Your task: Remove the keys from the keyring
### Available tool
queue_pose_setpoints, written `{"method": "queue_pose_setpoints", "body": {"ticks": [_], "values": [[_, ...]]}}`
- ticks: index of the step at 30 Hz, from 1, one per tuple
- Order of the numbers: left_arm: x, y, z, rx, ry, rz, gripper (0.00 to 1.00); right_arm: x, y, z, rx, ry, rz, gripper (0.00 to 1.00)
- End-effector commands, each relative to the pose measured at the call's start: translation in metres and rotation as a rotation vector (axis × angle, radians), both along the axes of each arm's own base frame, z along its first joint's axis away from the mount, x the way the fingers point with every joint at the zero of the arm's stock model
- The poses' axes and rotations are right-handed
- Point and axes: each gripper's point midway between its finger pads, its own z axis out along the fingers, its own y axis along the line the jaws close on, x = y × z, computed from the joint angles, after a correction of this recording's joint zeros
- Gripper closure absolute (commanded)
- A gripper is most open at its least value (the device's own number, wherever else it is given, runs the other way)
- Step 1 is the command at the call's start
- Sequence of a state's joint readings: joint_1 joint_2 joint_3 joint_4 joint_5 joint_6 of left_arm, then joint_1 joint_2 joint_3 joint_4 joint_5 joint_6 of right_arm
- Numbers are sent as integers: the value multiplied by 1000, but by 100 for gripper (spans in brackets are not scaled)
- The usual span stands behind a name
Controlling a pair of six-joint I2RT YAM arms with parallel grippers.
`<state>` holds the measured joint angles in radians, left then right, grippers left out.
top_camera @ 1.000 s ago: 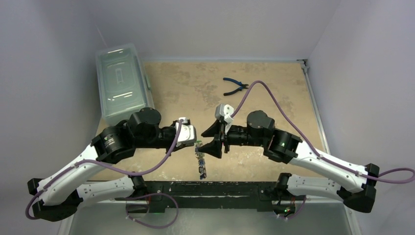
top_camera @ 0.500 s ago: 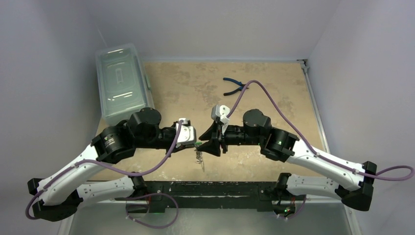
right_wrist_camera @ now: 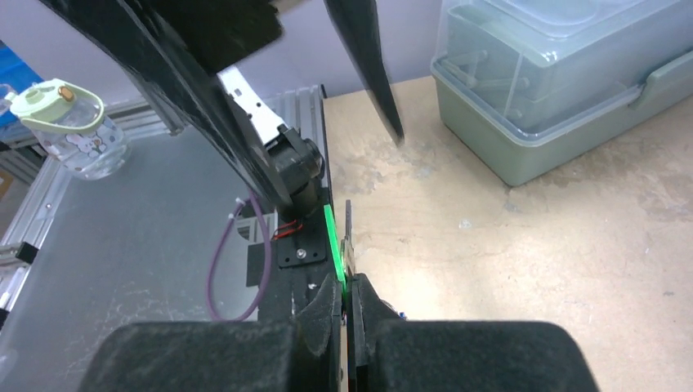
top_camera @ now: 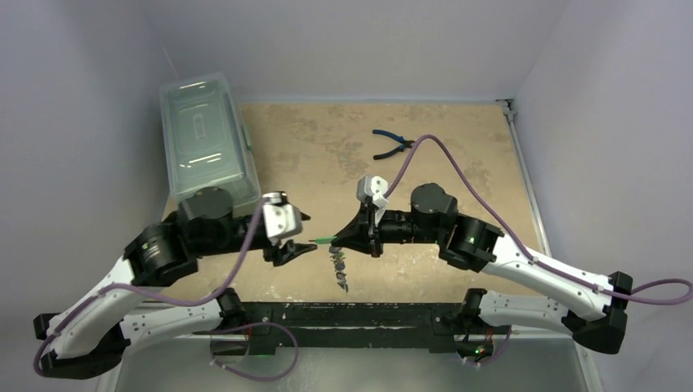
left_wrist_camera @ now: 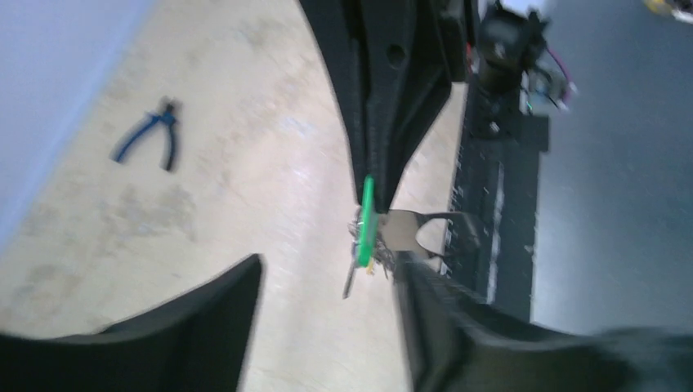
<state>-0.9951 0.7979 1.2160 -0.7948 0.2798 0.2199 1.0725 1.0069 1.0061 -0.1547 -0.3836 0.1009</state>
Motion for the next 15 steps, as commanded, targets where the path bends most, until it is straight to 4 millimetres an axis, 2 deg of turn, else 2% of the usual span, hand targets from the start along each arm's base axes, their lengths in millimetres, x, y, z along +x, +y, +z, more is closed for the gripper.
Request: {"method": "queue_pose_setpoints", "body": {"ticks": [1,2,4,9,15], "values": [[6,24,71,-279,-84,150,32,-2,-8,38,137,-35,-27,100],[6,29,79,-329,-79,182,22,-2,-9,41,153,-35,-34,100],[6,37,90,-410,-66,223,11,-4,-12,48,190,-37,-38,100],[2,41,99,-582,34,259,4,-6,-19,62,284,-47,-51,100],[1,18,85,-623,135,217,2,-8,-21,75,355,-35,-54,100]]}}
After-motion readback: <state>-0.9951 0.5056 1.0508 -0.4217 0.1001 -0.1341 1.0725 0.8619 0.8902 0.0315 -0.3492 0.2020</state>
